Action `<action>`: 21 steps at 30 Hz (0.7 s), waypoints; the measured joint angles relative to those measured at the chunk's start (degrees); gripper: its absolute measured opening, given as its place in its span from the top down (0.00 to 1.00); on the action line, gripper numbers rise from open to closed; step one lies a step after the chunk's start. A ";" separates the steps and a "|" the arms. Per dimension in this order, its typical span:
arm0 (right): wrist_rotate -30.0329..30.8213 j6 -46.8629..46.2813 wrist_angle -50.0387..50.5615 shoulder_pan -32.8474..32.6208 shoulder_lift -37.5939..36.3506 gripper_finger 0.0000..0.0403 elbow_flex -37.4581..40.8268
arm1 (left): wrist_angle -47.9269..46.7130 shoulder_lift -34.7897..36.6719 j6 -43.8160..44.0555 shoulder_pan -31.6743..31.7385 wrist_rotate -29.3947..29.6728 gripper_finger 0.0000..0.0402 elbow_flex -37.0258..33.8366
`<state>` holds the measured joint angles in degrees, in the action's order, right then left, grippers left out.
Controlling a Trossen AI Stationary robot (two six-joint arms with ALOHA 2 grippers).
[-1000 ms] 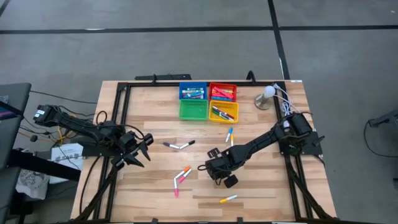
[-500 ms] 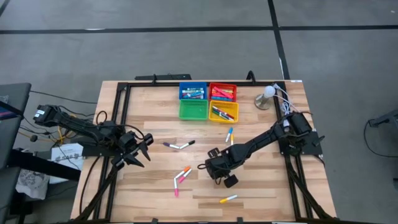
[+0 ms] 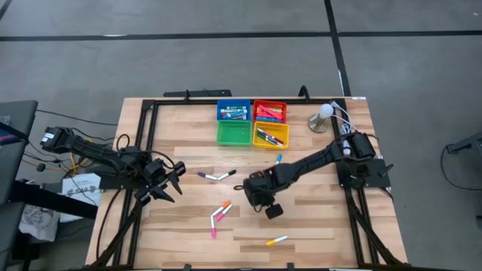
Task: Pick & Place Markers
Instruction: Put the orange highlighter in the green bin
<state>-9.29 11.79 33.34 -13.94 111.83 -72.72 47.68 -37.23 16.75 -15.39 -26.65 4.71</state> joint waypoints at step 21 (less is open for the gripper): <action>-36.16 0.20 14.38 14.13 -0.20 0.89 -14.09 | 0.00 0.00 0.00 0.01 0.00 0.63 0.00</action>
<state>-45.45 11.99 47.71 0.18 111.63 -86.81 47.68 -37.23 16.75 -15.38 -26.65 4.71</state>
